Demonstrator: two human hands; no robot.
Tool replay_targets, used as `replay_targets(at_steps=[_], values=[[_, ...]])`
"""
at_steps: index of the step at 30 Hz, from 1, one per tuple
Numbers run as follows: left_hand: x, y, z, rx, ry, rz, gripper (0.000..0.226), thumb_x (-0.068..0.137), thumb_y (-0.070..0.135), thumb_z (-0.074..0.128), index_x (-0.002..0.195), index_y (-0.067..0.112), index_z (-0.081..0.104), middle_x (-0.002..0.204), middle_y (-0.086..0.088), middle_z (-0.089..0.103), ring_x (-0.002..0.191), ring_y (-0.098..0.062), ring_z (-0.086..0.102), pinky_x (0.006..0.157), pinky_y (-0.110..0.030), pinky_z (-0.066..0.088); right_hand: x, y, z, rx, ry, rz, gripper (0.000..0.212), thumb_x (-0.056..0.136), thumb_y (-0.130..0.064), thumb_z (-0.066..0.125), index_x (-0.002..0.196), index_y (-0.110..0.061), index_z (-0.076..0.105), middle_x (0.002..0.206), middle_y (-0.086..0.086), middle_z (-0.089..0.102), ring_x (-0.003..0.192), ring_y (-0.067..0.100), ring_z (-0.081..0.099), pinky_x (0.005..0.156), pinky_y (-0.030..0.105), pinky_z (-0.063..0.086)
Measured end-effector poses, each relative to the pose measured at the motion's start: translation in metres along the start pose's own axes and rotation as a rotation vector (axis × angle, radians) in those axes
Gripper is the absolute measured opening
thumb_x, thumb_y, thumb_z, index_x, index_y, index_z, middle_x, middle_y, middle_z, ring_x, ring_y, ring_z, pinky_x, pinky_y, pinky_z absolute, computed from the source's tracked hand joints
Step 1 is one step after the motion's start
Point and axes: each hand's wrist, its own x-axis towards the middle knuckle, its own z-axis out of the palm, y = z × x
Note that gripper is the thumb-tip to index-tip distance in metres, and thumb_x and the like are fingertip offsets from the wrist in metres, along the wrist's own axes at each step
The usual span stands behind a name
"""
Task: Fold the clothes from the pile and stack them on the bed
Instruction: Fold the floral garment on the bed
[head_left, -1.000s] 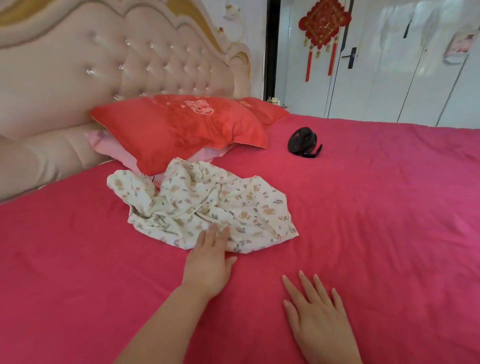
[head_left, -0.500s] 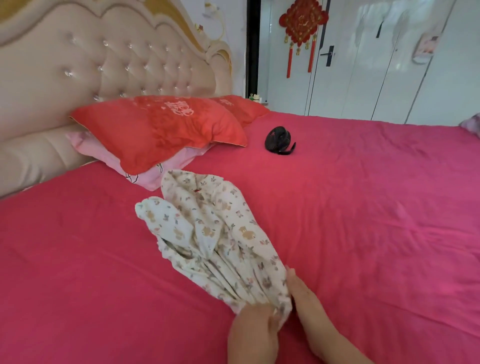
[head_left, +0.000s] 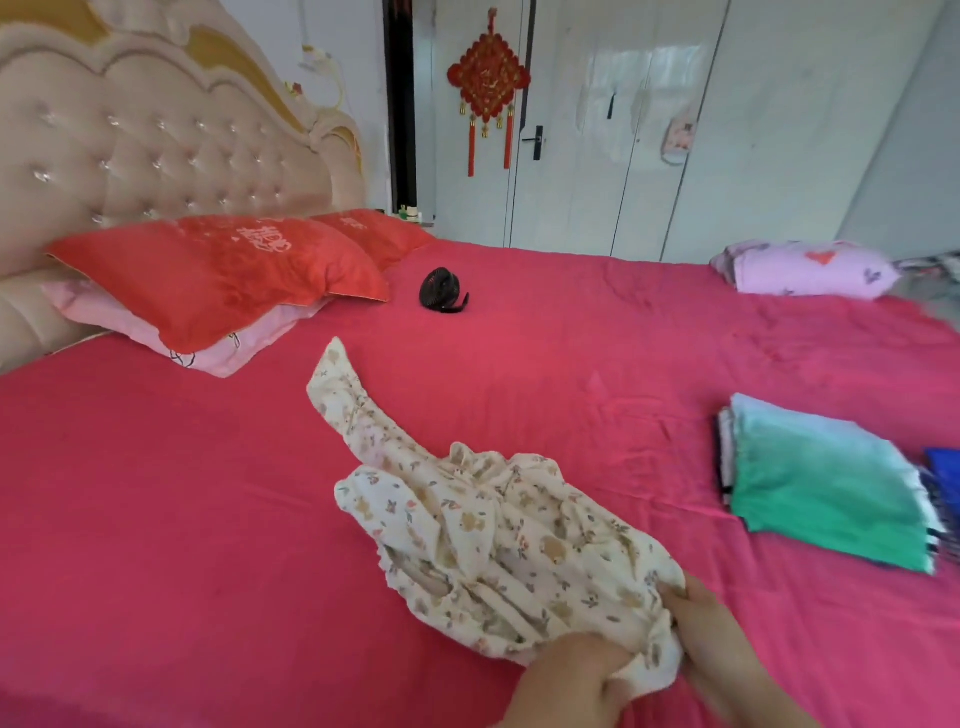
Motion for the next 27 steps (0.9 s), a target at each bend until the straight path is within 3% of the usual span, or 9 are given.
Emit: replay_targets(at_steps=[3,8,11,13,15,20,23,25,27], values=[[-0.035,0.022,0.021,-0.110,0.112,0.179,0.035,0.093,0.025,0.048,0.127,0.033,0.055,0.127,0.013,0.052,0.122,-0.005,0.042,0.107,-0.021,0.030,-0.029,0.001,-0.047,0.083,0.069,-0.014,0.023,0.093,-0.003,0.045,0.111,-0.002,0.061,0.097,0.019,0.070,0.093,0.034,0.066,0.091,0.049,0.049],[-0.045,0.017,0.033,-0.199,0.467,-0.043,0.032,0.094,0.023,0.050,0.126,0.025,0.051,0.126,0.012,0.036,0.115,-0.002,0.040,0.105,-0.016,0.032,-0.071,0.005,-0.108,0.225,0.124,-0.025,0.027,0.096,-0.004,0.040,0.116,-0.002,0.057,0.105,0.023,0.067,0.099,0.038,0.064,0.088,0.048,0.051],[-0.041,0.007,0.030,-0.309,0.621,-0.271,0.050,0.090,0.024,0.057,0.135,0.013,0.039,0.138,-0.003,0.033,0.124,-0.016,0.039,0.107,-0.027,0.034,-0.088,0.011,-0.121,0.268,0.102,-0.023,0.028,0.096,-0.008,0.039,0.116,-0.003,0.058,0.107,0.022,0.067,0.098,0.037,0.065,0.082,0.050,0.054],[-0.034,-0.001,0.027,-0.483,0.632,-0.375,0.061,0.086,0.021,0.062,0.138,0.006,0.033,0.141,-0.009,0.034,0.130,-0.024,0.034,0.105,-0.033,0.034,-0.093,0.015,-0.124,0.286,0.081,-0.006,0.030,0.096,-0.010,0.039,0.119,-0.003,0.057,0.109,0.022,0.067,0.100,0.038,0.064,0.090,0.055,0.049],[-0.029,-0.003,0.022,-0.690,0.668,-0.456,0.059,0.080,0.017,0.068,0.129,0.004,0.036,0.129,-0.012,0.045,0.116,-0.028,0.047,0.096,-0.038,0.045,-0.096,0.017,-0.123,0.289,0.048,0.007,0.030,0.096,-0.011,0.040,0.121,-0.004,0.055,0.109,0.022,0.066,0.101,0.039,0.063,0.094,0.055,0.045],[-0.017,-0.016,0.009,-0.942,0.626,-0.591,0.042,0.076,0.013,0.072,0.110,-0.003,0.054,0.098,-0.006,0.061,0.096,-0.028,0.061,0.088,-0.041,0.052,-0.096,0.008,-0.115,0.263,-0.039,-0.002,0.028,0.096,-0.015,0.040,0.117,-0.006,0.057,0.106,0.021,0.068,0.095,0.037,0.066,0.075,0.047,0.057],[-0.015,-0.018,0.001,-0.986,0.552,-0.571,0.028,0.081,0.016,0.067,0.107,0.006,0.065,0.105,-0.012,0.067,0.096,-0.029,0.063,0.089,-0.042,0.052,-0.091,0.002,-0.115,0.233,-0.079,0.023,0.030,0.095,-0.015,0.042,0.119,-0.003,0.056,0.107,0.022,0.067,0.097,0.038,0.065,0.082,0.052,0.054],[-0.015,-0.017,-0.007,-0.956,0.603,-0.507,0.019,0.087,0.021,0.062,0.105,0.015,0.063,0.101,-0.007,0.063,0.092,-0.023,0.060,0.086,-0.035,0.050,-0.088,-0.002,-0.109,0.068,-0.033,-0.004,0.030,0.093,-0.014,0.049,0.120,-0.003,0.055,0.106,0.019,0.068,0.096,0.035,0.065,0.089,0.050,0.050],[-0.017,-0.015,-0.014,-0.905,0.632,-0.379,0.006,0.087,0.023,0.059,0.089,0.023,0.054,0.085,0.002,0.054,0.079,-0.014,0.051,0.073,-0.029,0.043,-0.084,-0.007,-0.101,-0.341,0.122,-0.094,0.043,0.089,-0.022,0.059,0.128,-0.008,0.048,0.114,0.010,0.063,0.102,0.027,0.060,0.090,0.044,0.048]])
